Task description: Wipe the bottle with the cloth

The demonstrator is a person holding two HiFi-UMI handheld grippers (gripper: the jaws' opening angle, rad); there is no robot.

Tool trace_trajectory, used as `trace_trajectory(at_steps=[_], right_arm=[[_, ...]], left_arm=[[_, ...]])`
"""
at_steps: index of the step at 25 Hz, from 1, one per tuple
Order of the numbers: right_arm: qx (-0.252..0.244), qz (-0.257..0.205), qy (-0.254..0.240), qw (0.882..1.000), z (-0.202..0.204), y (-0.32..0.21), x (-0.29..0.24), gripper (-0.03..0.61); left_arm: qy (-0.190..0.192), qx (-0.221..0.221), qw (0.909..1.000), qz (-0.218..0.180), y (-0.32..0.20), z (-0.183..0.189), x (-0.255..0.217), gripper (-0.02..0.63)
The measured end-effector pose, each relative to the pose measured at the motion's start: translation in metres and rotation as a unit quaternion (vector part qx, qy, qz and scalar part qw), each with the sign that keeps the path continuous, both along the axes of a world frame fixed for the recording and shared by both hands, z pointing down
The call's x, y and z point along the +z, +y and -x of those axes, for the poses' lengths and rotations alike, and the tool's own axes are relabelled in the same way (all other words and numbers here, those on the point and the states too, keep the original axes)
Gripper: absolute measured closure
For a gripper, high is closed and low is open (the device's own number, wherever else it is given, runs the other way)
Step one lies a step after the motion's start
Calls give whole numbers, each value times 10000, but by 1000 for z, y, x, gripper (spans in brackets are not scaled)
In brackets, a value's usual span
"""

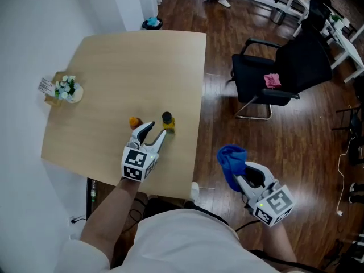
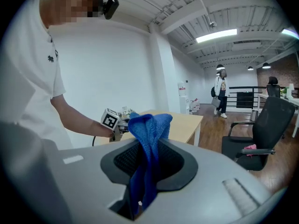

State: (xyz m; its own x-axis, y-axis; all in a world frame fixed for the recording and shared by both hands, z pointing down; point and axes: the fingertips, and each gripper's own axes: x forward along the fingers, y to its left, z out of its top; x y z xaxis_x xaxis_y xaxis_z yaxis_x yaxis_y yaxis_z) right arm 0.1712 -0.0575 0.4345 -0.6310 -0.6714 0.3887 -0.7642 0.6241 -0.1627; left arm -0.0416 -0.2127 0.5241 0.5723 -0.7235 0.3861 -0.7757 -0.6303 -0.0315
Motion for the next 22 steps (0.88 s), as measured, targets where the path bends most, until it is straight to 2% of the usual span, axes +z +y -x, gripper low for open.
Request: trace_trajectory(at_steps=[6,10,13,16,19,22], right_arm=[[-307,-53,-335,9990,8,5,13,488],[-360,-23,-411,9985,13,11,24,488],[-262,-57,-437,9987,23,23,19,488],[-176,-105,-388,9990,40,42,10,488],[-27,-128,-310,9994,68,67,6,488],[160,-212,-264,9993,109,98,-1,488]], left_arm=[[-156,-328,9989,301,73,43,-17,426],[-363,-315,9971,594,122,67,-21,428],[-372,-218,9968,675,150,84,-30,430],[-188,-107,9976,659,174,99,-42,440],[-50,211,9987,465,202,117,-58,440],[120,535,9980,312,238,151,-76,440]])
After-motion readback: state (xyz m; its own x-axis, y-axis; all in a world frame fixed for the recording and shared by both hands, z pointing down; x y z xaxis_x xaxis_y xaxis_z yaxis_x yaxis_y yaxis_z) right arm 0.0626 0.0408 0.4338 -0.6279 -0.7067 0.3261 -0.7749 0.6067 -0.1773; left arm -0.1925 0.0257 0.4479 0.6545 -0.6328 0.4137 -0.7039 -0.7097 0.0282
